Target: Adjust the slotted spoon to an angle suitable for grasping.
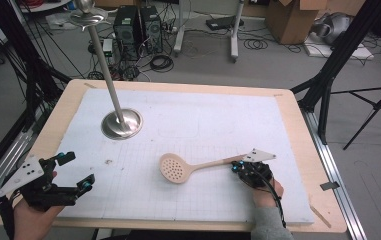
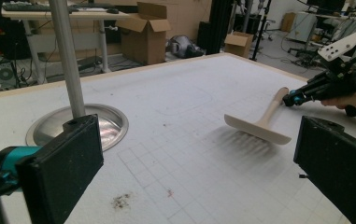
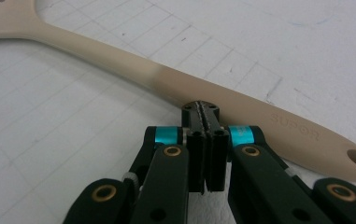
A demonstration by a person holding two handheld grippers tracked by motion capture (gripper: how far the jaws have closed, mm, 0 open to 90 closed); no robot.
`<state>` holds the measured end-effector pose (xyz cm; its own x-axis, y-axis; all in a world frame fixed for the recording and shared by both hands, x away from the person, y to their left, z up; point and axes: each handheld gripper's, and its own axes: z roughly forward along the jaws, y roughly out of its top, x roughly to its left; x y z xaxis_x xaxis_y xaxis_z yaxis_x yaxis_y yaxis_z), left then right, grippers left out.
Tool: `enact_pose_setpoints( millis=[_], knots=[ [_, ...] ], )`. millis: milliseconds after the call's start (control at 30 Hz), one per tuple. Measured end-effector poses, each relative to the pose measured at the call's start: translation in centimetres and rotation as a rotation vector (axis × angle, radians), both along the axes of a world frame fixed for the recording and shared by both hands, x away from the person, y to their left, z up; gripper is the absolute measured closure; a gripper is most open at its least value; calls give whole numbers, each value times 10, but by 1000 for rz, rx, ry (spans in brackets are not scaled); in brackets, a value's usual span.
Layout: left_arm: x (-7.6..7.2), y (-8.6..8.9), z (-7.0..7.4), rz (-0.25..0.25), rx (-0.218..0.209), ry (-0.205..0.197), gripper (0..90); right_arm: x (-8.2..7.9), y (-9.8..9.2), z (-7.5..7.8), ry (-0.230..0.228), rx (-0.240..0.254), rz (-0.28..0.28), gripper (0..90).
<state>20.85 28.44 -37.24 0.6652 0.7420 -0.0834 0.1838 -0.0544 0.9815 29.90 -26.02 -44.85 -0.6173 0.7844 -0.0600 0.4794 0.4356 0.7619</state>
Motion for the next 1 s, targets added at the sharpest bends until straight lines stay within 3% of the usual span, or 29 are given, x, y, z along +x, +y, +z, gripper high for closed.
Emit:
enact_pose_setpoints(
  millis=[167,300,467,767,1000],
  knots=[
    [1,0,-1,-1,1,3,17,-5,5,4,-21,37,18,899],
    [1,0,-1,-1,2,6,17,-5,24,15,-49,38,73,899],
    [0,0,1,-6,-5,0,17,1,45,23,-62,58,103,899],
    [1,-2,-2,-18,1,10,17,13,66,21,-13,116,122,899],
    [2,-5,-3,-25,2,13,17,21,92,11,10,98,148,899]
  ],
)
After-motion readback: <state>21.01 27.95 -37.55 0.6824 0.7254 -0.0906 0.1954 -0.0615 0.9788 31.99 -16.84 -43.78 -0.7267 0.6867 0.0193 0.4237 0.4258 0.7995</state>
